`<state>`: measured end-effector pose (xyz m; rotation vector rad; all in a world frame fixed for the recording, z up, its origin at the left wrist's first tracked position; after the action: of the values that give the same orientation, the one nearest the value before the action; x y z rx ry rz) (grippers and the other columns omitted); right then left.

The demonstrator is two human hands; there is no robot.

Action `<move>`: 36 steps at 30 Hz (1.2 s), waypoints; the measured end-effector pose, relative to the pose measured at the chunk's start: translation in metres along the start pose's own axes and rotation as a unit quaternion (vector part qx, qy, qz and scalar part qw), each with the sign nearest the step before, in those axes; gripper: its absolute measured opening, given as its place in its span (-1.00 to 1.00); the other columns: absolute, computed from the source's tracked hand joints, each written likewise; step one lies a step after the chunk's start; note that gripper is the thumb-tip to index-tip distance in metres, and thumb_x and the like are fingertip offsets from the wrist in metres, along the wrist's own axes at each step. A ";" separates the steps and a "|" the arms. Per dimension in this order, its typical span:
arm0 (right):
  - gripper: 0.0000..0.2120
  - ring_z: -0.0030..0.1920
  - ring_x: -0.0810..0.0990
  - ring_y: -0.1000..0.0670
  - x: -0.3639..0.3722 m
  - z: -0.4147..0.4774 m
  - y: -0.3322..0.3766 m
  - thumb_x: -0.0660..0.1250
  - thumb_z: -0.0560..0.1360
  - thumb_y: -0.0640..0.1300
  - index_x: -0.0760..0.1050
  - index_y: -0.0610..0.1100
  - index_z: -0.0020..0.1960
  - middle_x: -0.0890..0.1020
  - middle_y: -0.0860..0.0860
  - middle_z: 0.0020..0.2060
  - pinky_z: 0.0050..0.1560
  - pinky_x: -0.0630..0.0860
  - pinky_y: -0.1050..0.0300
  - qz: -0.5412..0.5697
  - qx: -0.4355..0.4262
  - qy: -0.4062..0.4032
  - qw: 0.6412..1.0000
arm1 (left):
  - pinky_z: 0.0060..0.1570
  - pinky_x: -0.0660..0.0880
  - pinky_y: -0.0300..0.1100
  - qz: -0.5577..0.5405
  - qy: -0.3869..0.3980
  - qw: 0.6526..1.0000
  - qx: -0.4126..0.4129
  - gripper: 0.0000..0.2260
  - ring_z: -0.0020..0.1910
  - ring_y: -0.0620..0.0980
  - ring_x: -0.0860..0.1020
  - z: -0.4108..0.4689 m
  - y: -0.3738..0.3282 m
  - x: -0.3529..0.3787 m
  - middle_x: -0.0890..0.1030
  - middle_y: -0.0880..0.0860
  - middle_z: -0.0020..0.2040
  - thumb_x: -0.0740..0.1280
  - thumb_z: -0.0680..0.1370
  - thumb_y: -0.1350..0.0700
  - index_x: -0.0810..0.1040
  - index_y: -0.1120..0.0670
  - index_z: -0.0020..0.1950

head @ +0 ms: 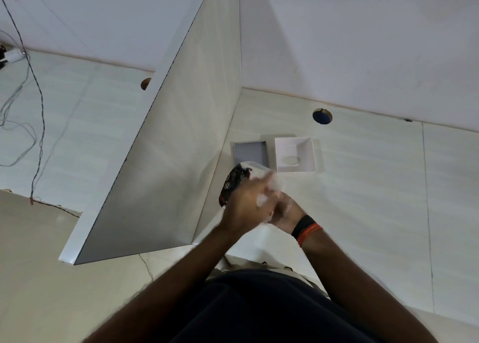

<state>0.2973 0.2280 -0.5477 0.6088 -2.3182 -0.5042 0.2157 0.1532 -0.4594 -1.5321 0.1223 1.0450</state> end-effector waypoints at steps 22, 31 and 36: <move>-0.71 -0.23 0.55 -0.03 -0.075 -0.039 0.074 0.26 0.57 0.08 0.57 -0.13 0.04 0.58 -0.06 -0.12 -0.16 0.51 0.12 -0.129 -0.069 -0.220 0.964 | 0.06 0.63 0.09 -0.420 0.102 0.786 -0.441 -0.70 0.05 0.20 0.68 -0.003 0.092 0.028 0.71 0.20 0.08 0.54 0.39 0.27 0.64 0.10 0.09; -0.65 -0.08 0.67 -0.16 -0.065 -0.030 0.078 0.48 0.46 -0.25 0.52 -0.23 0.22 0.70 -0.22 -0.02 -0.04 0.63 0.06 -0.247 -0.097 -0.135 0.954 | 0.08 0.63 0.11 -0.418 0.153 0.800 -0.403 -0.63 0.07 0.18 0.67 0.005 0.085 0.033 0.71 0.16 0.10 0.53 0.41 0.27 0.61 0.09 0.18; -0.89 -0.25 0.61 -0.13 -0.099 -0.041 0.088 0.33 0.52 -0.37 0.59 -0.25 0.01 0.64 -0.20 -0.17 -0.14 0.59 0.11 -0.147 -0.161 -0.252 0.943 | 0.06 0.63 0.10 -0.417 0.133 0.795 -0.419 -0.65 0.06 0.18 0.68 0.003 0.098 0.031 0.72 0.15 0.07 0.55 0.39 0.24 0.62 0.07 0.15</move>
<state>0.3666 0.3462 -0.5257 0.7322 -2.5323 -1.2817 0.1728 0.1428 -0.5519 -2.1909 -0.8765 0.1098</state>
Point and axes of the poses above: each hand's wrist, its own z-axis towards the middle knuckle, its own x-axis out of the palm, y = z × x, the point moved 5 cm from there along z, towards the middle knuckle
